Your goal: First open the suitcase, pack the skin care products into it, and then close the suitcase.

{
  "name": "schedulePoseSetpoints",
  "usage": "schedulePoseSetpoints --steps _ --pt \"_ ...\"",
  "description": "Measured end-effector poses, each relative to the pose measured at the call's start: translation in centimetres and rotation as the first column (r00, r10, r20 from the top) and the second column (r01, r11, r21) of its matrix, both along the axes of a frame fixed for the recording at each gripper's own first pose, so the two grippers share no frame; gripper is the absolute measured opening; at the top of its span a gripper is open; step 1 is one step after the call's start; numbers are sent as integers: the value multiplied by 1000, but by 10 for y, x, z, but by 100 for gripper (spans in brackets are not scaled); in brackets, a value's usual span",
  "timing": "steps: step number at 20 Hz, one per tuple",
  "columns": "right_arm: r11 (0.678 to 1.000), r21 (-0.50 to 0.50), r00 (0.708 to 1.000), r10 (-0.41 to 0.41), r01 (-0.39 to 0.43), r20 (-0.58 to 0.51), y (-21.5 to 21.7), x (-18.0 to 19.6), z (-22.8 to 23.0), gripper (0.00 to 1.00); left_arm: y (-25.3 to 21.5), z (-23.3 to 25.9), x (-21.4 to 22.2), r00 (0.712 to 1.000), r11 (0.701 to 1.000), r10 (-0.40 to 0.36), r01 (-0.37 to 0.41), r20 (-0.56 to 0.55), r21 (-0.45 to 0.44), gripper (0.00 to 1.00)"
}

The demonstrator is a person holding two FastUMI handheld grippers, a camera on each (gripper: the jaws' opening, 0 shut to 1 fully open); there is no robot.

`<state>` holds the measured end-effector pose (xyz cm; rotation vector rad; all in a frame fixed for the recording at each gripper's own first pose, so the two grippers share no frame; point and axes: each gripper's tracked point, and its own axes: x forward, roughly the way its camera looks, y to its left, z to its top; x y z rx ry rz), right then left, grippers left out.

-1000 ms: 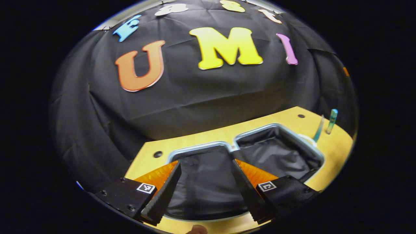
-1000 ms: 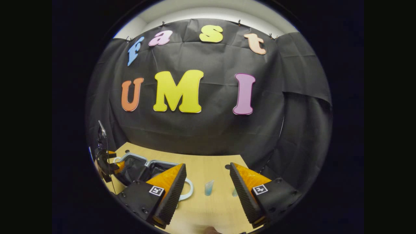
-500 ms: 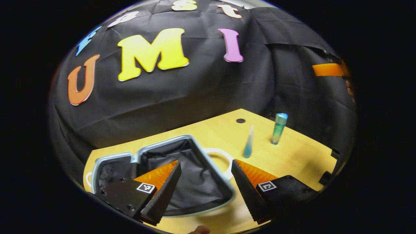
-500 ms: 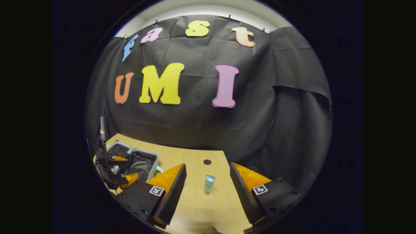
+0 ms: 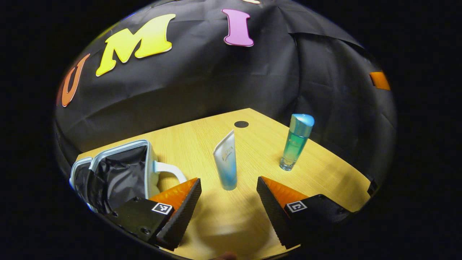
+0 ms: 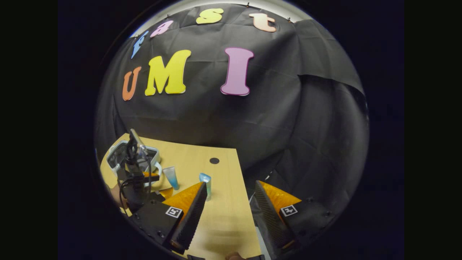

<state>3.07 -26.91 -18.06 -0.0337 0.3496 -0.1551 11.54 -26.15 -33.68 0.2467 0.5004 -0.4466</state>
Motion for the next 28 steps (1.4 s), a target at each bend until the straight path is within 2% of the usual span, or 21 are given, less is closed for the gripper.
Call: schedulePoseSetpoints --steps 3,5,6,8,9,10,11,12,14,17,19,20,21,26,28 --pt "1000 7 1000 8 -8 -26 -6 -3 -12 80 -1 -21 16 999 999 35 -34 -19 40 98" --pt "1000 21 999 17 -16 -38 -6 -2 -19 80 -5 -33 24 999 998 31 -30 -22 64 95" --pt "999 33 999 22 -20 -44 -5 -2 -24 80 -8 -36 27 999 997 20 -18 -25 72 89" --pt "999 45 998 23 -20 -64 -4 -1 -34 80 -12 -44 27 999 996 13 -9 -42 92 84" --pt "999 44 997 21 -18 -72 -5 0 -38 80 -17 -43 31 999 997 2 1 -32 74 83" --pt "999 45 997 20 -16 -78 -6 0 -40 80 -19 -45 30 999 997 6 -2 -50 75 74" --pt "999 44 996 20 -17 -83 -6 2 -44 80 -21 -45 32 998 998 5 -1 -57 60 70" --pt "999 42 996 20 -17 -86 -7 4 -47 80 -21 -46 33 998 999 3 0 -63 53 72" --pt "999 38 996 15 -12 -85 -9 8 -52 80 -23 -47 34 997 1000 -5 7 -81 29 46" --pt "999 34 996 12 -9 -89 -8 15 -64 80 -20 -46 30 994 1000 0 2 -108 13 44" --pt "998 59 995 41 -36 -90 4 22 -74 80 -18 -38 23 994 1000 1 -2 -111 -11 43" --pt "996 68 994 57 -52 -88 10 27 -79 80 -17 -31 21 995 1000 1 -3 -103 -25 51" --pt "994 82 994 74 -67 -82 18 33 -82 80 -12 -20 17 996 999 4 -8 -94 -34 43" --pt "984 71 983 168 -163 -73 60 77 -107 80 12 40 -15 999 998 10 -12 -36 -62 43" --pt "984 58 981 176 -171 -82 65 94 -120 80 30 63 -28 999 998 28 -29 -21 -57 43"
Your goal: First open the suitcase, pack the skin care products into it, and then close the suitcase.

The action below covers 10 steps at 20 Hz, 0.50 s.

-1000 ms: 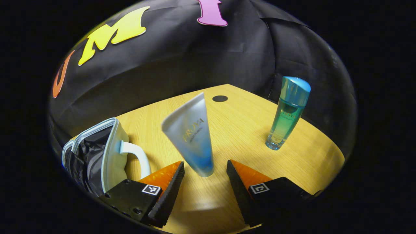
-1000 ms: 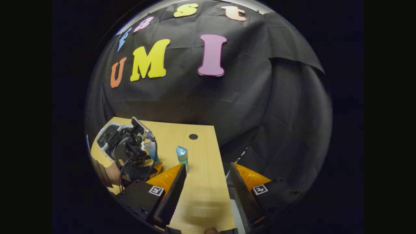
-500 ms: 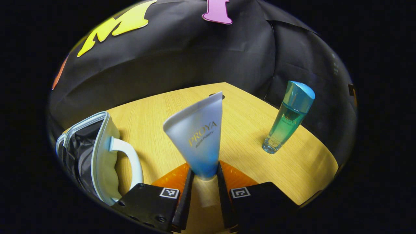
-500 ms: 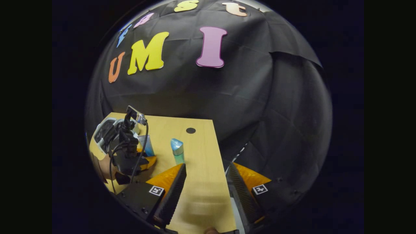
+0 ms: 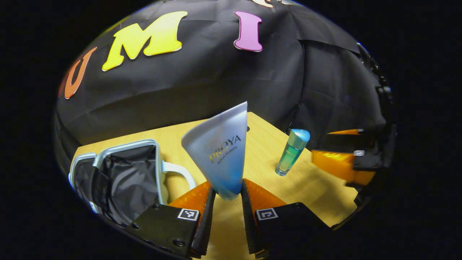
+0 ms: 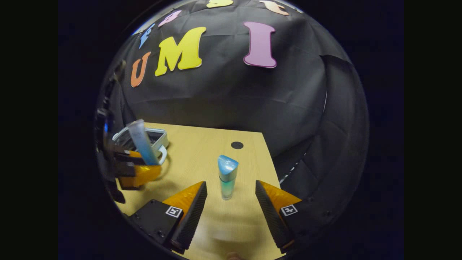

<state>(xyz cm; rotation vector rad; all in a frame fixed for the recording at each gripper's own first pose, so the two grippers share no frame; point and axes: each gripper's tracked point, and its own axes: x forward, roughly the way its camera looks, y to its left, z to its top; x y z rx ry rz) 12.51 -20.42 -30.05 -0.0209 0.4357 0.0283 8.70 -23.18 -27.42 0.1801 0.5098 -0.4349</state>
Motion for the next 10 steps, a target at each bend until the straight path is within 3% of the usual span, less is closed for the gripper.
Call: schedulePoseSetpoints --steps 8,10 --pt "999 -34 997 -44 41 -71 3 44 -56 80 97 84 -70 983 985 171 -171 61 -6 43" --pt "999 -15 996 -51 50 -72 5 52 -60 66 123 97 -91 969 971 240 -240 56 -16 43"
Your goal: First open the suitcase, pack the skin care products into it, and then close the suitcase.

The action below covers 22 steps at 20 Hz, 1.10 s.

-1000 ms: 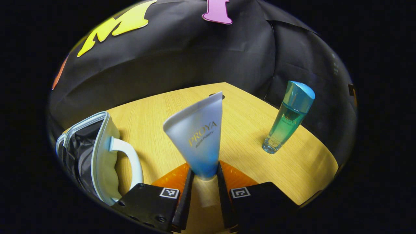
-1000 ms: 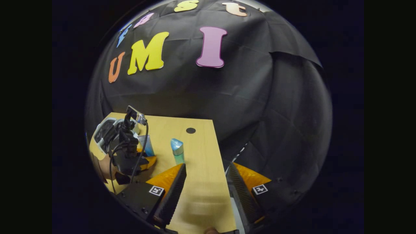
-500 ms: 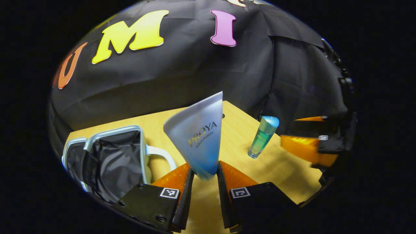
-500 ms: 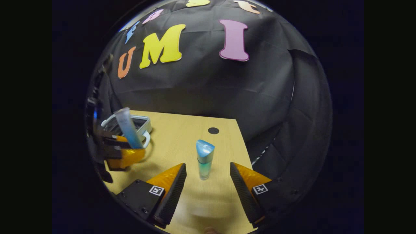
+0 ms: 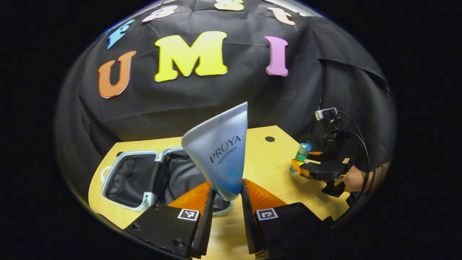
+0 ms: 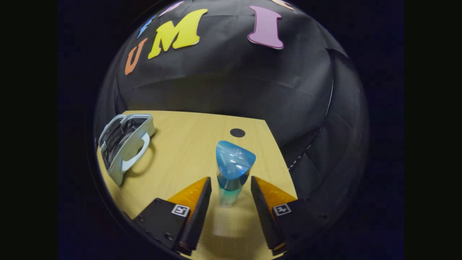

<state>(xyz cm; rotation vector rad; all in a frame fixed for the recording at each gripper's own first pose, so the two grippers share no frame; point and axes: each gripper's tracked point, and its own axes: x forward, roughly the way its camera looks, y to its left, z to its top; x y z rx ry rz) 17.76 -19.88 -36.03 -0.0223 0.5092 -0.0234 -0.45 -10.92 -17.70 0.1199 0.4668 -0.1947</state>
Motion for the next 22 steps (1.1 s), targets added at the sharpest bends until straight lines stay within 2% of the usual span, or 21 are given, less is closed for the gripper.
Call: schedulePoseSetpoints --steps 4,7,9,10,11,14,18,19,20,22 --pt "1000 16 1000 -19 18 17 2 7 0 41 53 -2 -37 993 994 110 -111 -47 -22 43" --pt "999 1 999 -38 38 3 3 1 0 37 83 -7 -42 983 984 166 -171 -76 -56 43" --pt "998 -2 998 -59 59 -7 5 -15 12 36 108 -8 -31 975 976 200 -207 -96 -65 43" --pt "999 0 999 -48 48 0 10 -25 23 32 115 -8 -23 975 975 204 -211 -94 -74 43" --pt "999 0 999 -42 42 12 14 -39 35 36 123 -10 -14 975 974 202 -210 -90 -87 43" --pt "999 -21 999 -25 26 38 28 -79 74 34 143 -14 10 979 976 185 -193 -86 -99 43" --pt "994 48 994 -100 98 43 45 -125 116 34 150 -35 48 985 981 138 -151 -106 -124 43" --pt "993 46 992 -114 112 51 50 -136 123 34 146 -42 57 987 984 115 -129 -116 -123 51" --pt "992 38 991 -118 116 58 56 -147 131 34 141 -50 67 988 988 88 -103 -123 -116 43" --pt "992 9 990 -123 122 67 67 -168 139 34 132 -73 83 983 993 51 -68 -174 -96 43"
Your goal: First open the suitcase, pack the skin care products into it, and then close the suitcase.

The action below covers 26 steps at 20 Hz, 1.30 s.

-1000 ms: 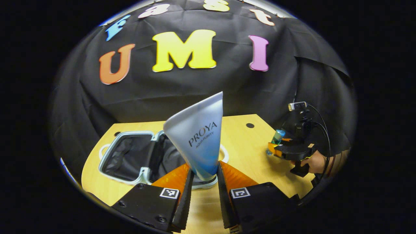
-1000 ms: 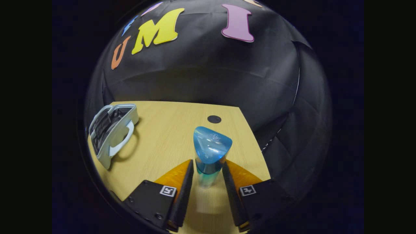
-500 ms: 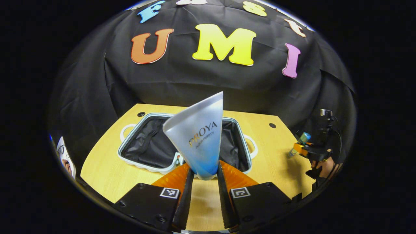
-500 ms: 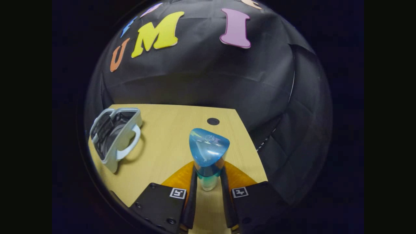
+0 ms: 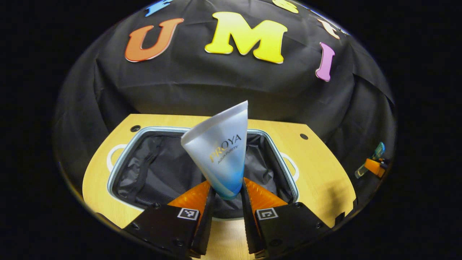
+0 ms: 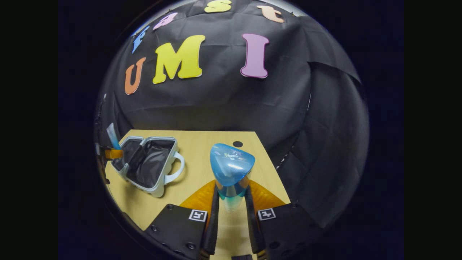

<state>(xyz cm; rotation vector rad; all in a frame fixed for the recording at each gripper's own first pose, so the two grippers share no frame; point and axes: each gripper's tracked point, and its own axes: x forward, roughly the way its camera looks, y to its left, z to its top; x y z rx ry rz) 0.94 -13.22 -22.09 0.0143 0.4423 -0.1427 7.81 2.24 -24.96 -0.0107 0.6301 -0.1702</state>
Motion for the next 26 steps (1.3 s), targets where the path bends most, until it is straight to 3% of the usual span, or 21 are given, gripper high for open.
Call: schedulePoseSetpoints --steps 2,3,4,7,13,16,19,20,21,23,25,26 --pt "1000 -24 1000 -13 13 0 8 -16 4 34 -11 -22 10 998 1000 -28 28 -62 6 43" --pt "999 -26 1000 -20 19 -5 12 -24 3 31 -12 -32 16 996 999 -31 33 -80 22 51" --pt "999 -29 1000 -26 26 -12 15 -31 1 34 -11 -43 20 994 998 -30 35 -108 49 43" --pt "997 -54 999 -48 47 -23 16 -48 -2 34 -8 -76 24 980 991 -28 53 -199 120 43" --pt "993 -51 994 -105 103 -33 -2 -56 -10 34 0 -120 10 913 980 46 37 -404 195 44" --pt "992 -17 992 -124 124 -36 -15 -55 -15 34 0 -121 16 909 966 52 60 -414 253 43" --pt "993 -30 992 -118 117 -41 -26 -53 -20 34 0 -126 18 902 963 89 30 -422 268 44" --pt "993 -23 992 -119 118 -44 -30 -51 -21 34 1 -125 16 900 961 97 27 -424 275 50" --pt "993 -11 992 -119 118 -45 -31 -50 -22 34 1 -124 18 901 958 104 22 -420 286 43" --pt "994 1 993 -109 109 -52 -30 -45 -23 34 1 -122 16 899 951 122 15 -420 308 45" --pt "997 -2 996 -80 80 -39 -22 -36 -16 34 -4 -116 16 909 959 117 2 -401 285 53" --pt "998 -6 998 -56 56 -34 -14 -29 -14 34 -6 -111 15 917 961 119 -10 -380 275 66"
